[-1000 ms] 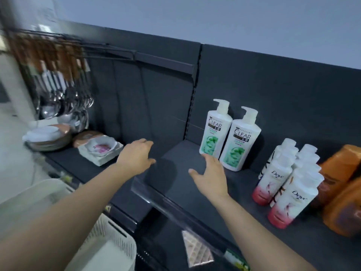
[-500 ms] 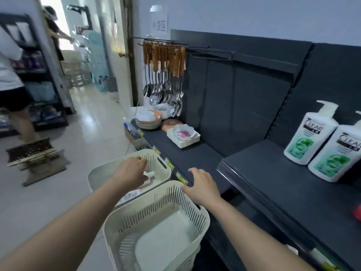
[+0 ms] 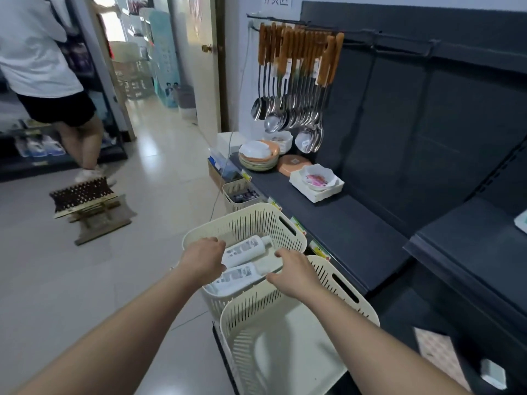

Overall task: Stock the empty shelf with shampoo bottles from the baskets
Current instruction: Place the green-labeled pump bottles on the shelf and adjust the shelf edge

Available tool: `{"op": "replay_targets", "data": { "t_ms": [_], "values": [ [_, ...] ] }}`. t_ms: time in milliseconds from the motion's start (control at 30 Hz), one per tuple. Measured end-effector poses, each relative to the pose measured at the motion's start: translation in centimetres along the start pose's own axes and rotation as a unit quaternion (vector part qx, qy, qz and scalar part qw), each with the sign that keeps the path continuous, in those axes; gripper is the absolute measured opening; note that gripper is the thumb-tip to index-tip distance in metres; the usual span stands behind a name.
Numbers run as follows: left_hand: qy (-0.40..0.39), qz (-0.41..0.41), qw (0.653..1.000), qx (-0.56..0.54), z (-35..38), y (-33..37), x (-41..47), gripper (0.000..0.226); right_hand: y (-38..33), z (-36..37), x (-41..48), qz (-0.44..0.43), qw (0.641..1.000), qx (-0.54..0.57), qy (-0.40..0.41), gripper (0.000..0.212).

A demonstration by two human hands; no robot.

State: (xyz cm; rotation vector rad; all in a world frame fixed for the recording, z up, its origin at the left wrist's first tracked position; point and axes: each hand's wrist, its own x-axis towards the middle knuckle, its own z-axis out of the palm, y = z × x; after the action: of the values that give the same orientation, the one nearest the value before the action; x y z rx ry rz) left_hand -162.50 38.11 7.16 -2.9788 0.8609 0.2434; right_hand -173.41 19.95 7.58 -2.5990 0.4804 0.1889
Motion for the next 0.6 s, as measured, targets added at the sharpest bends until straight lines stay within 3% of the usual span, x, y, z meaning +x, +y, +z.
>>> {"op": "replay_targets", "data": {
  "t_ms": [267,600],
  "values": [
    [-0.041,-0.037,0.998,-0.007,3.3,-2.1,3.6,0.042,-0.5,2.5,5.7,-0.035,0.998,-0.032,-0.048,0.058],
    [-0.150,-0.006,0.988,-0.014,9.5,-3.2,9.8,0.043,1.6,6.3,12.1,0.017,0.991,-0.040,-0.130,0.051]
  ]
}}
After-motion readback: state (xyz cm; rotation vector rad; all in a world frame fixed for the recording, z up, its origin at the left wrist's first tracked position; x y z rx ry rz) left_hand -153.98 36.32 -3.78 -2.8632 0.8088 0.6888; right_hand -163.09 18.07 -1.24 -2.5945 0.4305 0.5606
